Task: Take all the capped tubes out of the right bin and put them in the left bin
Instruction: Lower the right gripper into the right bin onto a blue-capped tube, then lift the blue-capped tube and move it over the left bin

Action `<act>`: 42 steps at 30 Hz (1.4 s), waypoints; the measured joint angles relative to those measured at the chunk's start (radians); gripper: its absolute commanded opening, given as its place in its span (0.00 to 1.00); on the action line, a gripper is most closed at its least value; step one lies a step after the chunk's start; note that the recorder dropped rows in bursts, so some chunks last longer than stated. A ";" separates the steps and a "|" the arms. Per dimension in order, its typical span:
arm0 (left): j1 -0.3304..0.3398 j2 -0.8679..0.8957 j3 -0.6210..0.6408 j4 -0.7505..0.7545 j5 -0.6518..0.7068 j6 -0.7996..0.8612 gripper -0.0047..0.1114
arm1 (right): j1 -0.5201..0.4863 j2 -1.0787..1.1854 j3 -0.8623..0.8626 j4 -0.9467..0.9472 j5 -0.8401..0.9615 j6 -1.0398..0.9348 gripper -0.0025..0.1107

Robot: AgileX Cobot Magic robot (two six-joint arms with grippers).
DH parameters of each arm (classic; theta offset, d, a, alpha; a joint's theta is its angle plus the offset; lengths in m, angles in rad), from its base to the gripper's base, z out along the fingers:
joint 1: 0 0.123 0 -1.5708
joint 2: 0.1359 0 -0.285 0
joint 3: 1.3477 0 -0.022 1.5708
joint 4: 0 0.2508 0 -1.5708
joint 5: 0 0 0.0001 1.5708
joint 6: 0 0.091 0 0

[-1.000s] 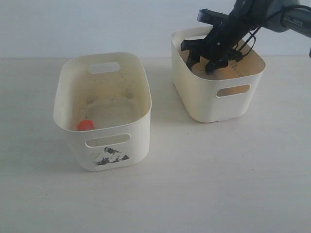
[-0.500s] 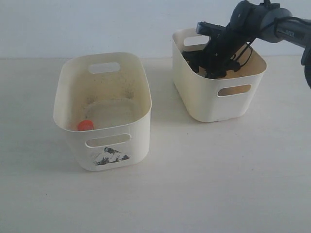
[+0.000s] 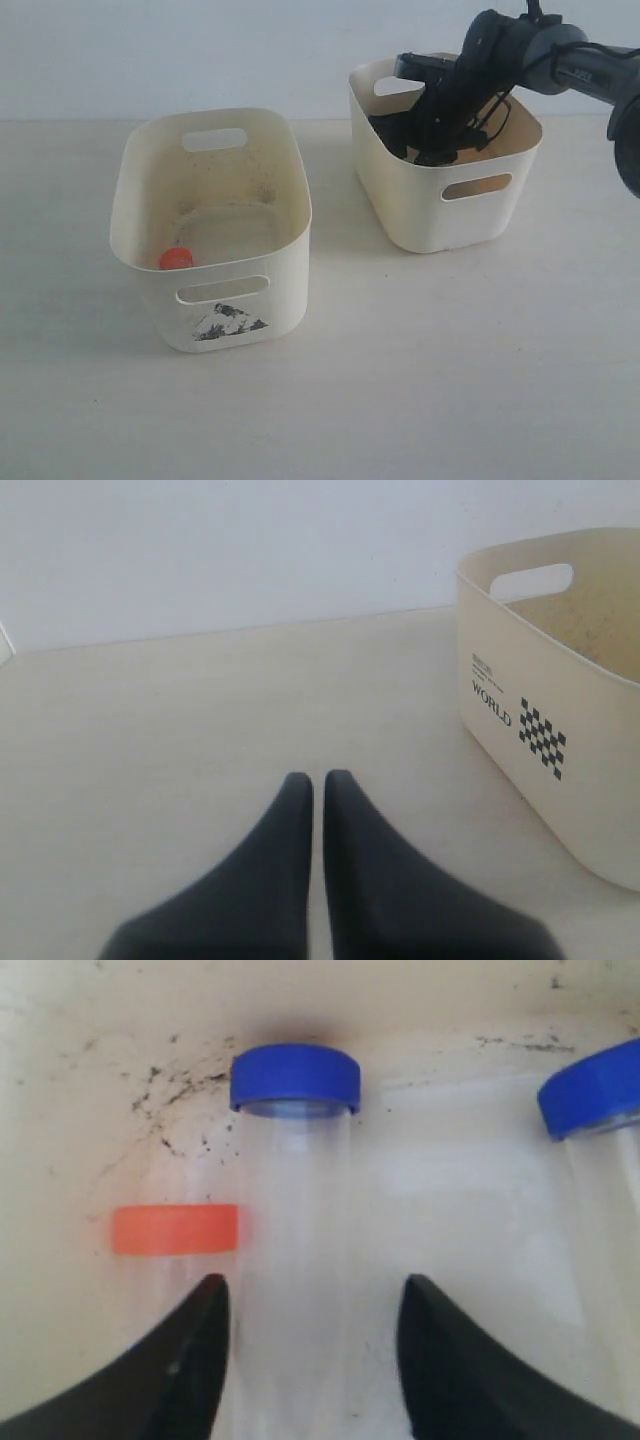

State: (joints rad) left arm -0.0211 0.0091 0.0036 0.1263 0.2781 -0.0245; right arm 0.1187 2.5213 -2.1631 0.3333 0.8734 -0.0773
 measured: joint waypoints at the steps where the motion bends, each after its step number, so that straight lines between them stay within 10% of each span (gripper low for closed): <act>1: 0.000 0.000 0.000 0.000 0.000 0.000 0.08 | 0.004 0.002 0.000 -0.008 -0.001 0.000 0.32; 10: 0.000 0.000 0.000 0.000 0.000 0.000 0.08 | 0.025 0.004 0.000 -0.024 -0.001 0.000 0.01; 42: 0.000 0.000 0.000 0.000 0.000 0.000 0.08 | -0.018 -0.368 0.156 -0.057 0.181 -0.028 0.02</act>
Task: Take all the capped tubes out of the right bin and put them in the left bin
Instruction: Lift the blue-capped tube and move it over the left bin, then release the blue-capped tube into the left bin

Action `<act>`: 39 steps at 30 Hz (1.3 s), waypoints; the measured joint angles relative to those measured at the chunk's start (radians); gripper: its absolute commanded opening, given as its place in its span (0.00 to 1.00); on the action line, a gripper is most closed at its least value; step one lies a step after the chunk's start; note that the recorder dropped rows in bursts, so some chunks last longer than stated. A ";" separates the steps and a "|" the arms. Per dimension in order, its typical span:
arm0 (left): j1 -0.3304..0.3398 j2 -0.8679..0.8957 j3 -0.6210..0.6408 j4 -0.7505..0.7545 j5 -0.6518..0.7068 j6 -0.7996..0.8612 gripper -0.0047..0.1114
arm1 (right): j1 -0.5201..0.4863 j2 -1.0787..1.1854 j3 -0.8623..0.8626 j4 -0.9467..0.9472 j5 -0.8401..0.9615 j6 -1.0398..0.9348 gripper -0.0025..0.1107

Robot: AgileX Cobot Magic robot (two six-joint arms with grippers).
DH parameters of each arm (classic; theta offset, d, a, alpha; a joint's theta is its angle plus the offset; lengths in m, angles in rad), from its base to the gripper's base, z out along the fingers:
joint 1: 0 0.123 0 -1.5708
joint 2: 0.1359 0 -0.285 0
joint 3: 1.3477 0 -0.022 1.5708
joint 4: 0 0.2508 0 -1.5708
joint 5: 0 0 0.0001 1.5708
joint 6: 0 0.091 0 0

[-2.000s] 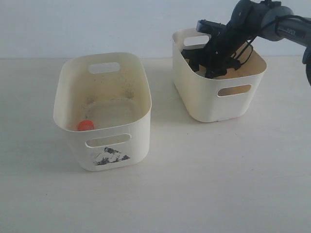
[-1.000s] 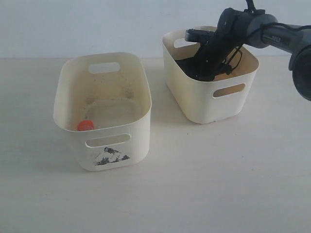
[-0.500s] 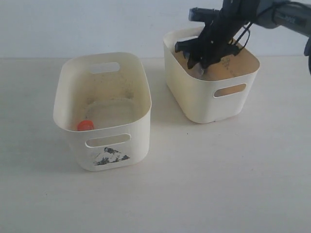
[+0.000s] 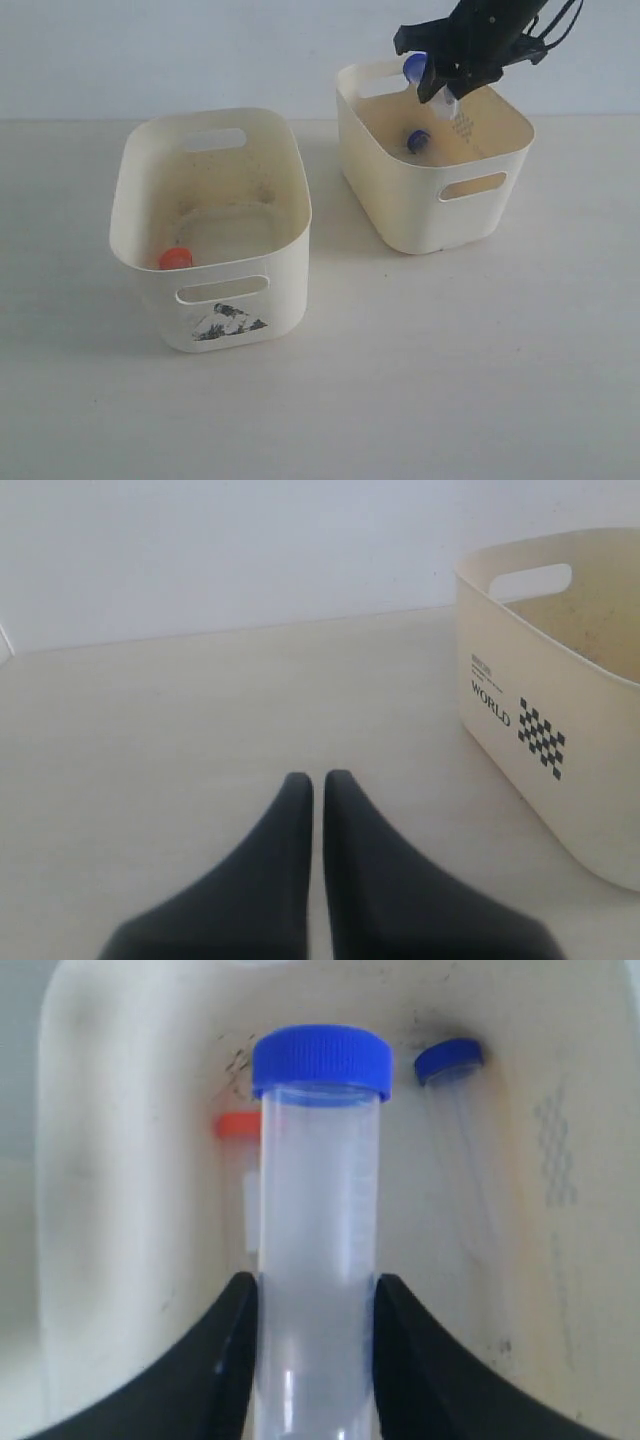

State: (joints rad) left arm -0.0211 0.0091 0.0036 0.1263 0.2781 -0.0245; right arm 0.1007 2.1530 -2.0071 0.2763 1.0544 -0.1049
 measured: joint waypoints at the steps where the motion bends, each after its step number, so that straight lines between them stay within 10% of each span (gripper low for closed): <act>1: 0.000 0.000 0.000 0.000 0.000 0.000 0.08 | 0.000 -0.026 0.051 0.020 -0.009 -0.014 0.02; 14: 0.000 0.000 0.000 0.000 0.000 0.000 0.08 | 0.143 -0.526 0.762 0.396 -0.422 -0.149 0.02; 27: 0.000 0.000 0.000 0.000 0.000 0.000 0.08 | 0.536 -0.394 0.790 0.442 -0.840 -0.092 0.03; 35: 0.000 0.000 0.000 0.000 0.000 0.000 0.08 | 0.538 -0.291 0.723 0.446 -0.836 -0.078 0.67; 39: 0.000 0.000 0.000 0.000 0.000 0.000 0.08 | 0.536 -0.291 0.683 0.441 -0.801 -0.078 0.46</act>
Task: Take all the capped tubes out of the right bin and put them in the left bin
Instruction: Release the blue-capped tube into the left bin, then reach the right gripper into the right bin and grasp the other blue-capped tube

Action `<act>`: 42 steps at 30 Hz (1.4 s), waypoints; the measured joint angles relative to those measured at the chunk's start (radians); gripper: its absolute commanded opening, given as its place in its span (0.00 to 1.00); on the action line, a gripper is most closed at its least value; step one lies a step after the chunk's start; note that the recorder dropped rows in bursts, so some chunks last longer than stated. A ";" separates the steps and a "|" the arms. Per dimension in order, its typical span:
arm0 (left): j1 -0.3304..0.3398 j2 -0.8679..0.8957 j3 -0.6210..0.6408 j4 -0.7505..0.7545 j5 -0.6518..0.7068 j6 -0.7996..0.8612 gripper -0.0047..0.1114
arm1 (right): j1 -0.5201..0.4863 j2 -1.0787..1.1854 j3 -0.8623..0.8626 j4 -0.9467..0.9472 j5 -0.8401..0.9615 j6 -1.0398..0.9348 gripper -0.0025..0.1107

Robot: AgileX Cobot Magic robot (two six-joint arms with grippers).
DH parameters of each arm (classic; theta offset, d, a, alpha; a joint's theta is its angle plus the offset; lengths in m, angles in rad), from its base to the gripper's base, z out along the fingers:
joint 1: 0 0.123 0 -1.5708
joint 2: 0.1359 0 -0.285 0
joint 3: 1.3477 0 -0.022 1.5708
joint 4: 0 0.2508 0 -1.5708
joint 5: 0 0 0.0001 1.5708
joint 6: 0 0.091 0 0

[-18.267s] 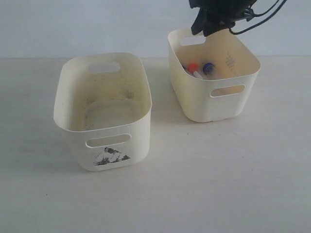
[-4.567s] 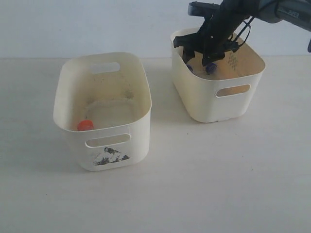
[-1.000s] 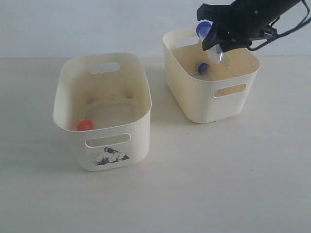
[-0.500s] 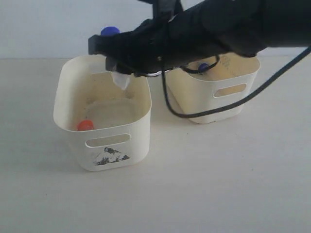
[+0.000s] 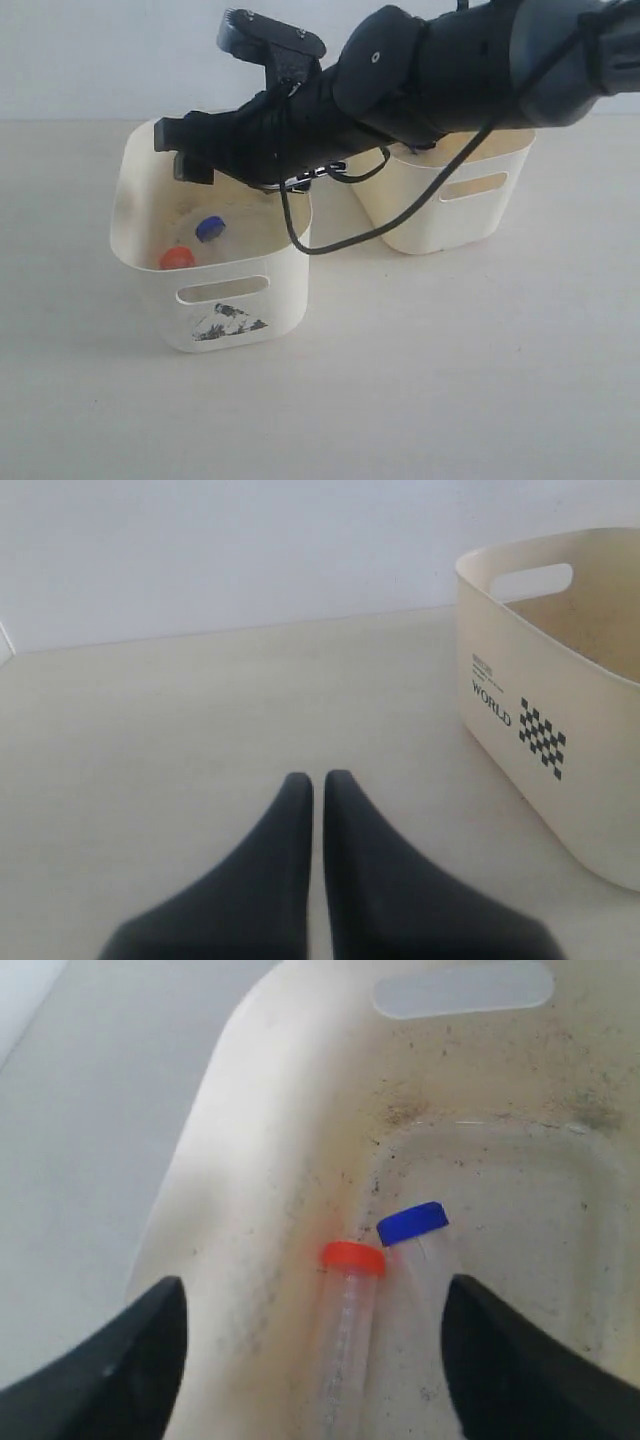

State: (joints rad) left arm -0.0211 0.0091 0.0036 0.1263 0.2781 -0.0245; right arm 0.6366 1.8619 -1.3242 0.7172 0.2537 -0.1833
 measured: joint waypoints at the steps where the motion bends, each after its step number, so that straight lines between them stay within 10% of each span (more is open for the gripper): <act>1: 0.000 0.000 0.000 0.000 0.000 0.000 0.08 | -0.004 0.000 -0.011 -0.005 0.021 0.000 0.33; 5: 0.000 0.000 0.000 0.000 0.000 0.000 0.08 | -0.098 -0.036 -0.118 -0.156 0.166 0.000 0.02; 15: 0.000 0.000 0.000 0.000 0.000 0.000 0.08 | -0.344 0.111 -0.434 -0.922 0.488 0.264 0.02; 36: 0.000 0.000 0.000 0.000 0.000 0.000 0.08 | -0.346 0.488 -0.764 -1.104 0.699 0.316 0.03; 42: 0.000 0.000 0.000 0.000 0.000 0.000 0.08 | -0.346 0.491 -0.767 -1.138 0.666 0.376 0.29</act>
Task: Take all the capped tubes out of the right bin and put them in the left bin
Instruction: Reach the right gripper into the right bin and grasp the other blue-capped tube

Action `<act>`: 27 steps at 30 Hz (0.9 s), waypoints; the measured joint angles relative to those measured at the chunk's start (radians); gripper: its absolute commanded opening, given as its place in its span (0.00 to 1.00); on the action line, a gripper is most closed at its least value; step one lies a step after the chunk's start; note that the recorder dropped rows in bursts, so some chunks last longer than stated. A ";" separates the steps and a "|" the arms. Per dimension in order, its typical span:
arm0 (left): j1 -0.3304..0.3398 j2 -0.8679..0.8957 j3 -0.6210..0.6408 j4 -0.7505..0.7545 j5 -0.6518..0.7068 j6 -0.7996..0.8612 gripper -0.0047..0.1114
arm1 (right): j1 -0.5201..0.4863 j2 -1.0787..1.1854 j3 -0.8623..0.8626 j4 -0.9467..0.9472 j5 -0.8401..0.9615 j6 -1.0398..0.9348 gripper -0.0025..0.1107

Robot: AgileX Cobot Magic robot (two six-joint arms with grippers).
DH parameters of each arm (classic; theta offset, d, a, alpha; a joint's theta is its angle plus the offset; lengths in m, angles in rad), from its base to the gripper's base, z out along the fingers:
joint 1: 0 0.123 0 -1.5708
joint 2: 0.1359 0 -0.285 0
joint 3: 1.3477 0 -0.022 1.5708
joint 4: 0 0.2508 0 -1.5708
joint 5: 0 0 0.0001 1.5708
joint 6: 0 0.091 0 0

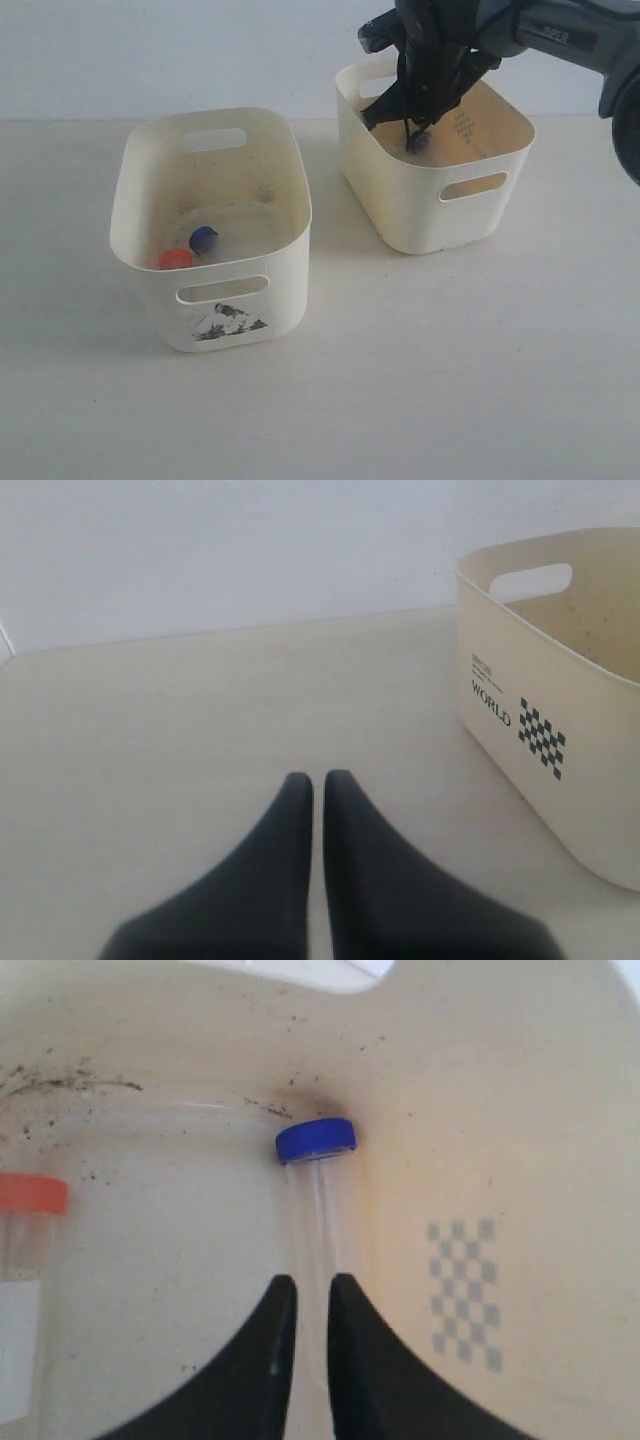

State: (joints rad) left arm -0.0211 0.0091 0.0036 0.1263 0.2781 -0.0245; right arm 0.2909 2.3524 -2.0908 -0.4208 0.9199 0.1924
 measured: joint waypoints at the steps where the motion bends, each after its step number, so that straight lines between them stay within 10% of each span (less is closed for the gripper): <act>1: 0.000 0.000 0.000 0.000 0.000 0.000 0.08 | 0.000 0.002 0.000 0.000 -0.006 0.009 0.34; 27: 0.000 0.000 0.000 0.000 0.000 0.000 0.08 | 0.000 0.071 0.000 -0.106 -0.068 0.081 0.42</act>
State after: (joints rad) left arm -0.0211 0.0091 0.0036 0.1263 0.2781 -0.0245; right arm 0.2909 2.4232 -2.0908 -0.5265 0.8518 0.2732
